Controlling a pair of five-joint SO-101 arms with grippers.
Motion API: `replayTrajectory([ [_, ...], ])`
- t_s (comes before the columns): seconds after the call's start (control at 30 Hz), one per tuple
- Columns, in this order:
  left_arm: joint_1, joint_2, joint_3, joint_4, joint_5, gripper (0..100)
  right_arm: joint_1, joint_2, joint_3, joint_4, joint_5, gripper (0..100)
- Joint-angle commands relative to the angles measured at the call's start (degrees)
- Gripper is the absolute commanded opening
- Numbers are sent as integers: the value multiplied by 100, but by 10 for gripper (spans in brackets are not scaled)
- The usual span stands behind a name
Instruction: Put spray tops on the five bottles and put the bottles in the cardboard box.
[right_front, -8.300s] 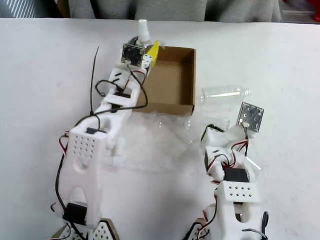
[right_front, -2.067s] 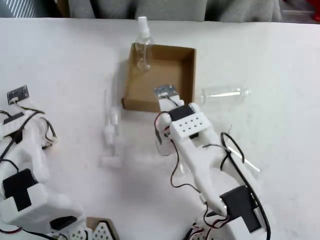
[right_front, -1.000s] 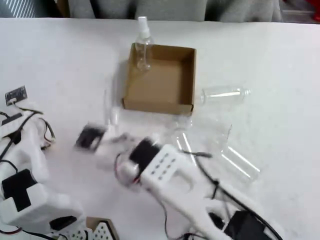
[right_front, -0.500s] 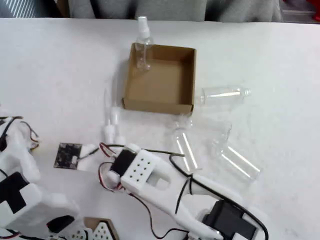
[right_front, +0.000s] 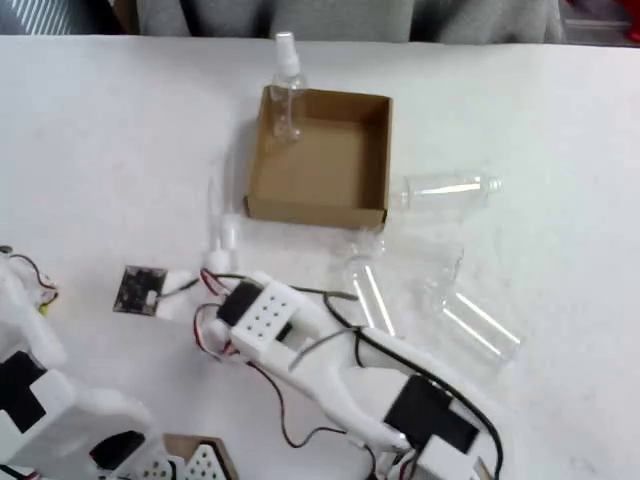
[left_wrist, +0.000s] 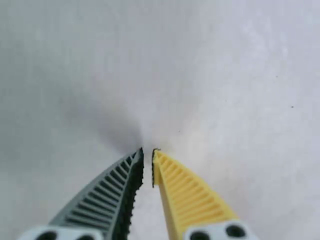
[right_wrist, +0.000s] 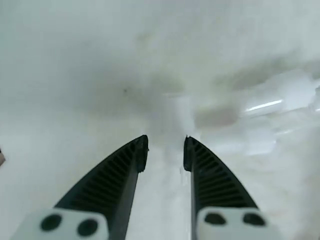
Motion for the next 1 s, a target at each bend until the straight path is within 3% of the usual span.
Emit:
replayTrajectory([
  [0.0, -40, -48, -264, -105, 26, 60, 66, 356, -404, 84, 396, 91],
  [0.63, -31, -48, -246, -105, 18, 60, 119, 541, -484, 286, 448, 96],
  [0.83, -31, -57, -246, -97, 18, 60, 31, 725, -510, 330, 448, 174],
  [0.97, -31, -57, -246, -97, 18, 61, 13, 989, -624, 330, 448, 162],
])
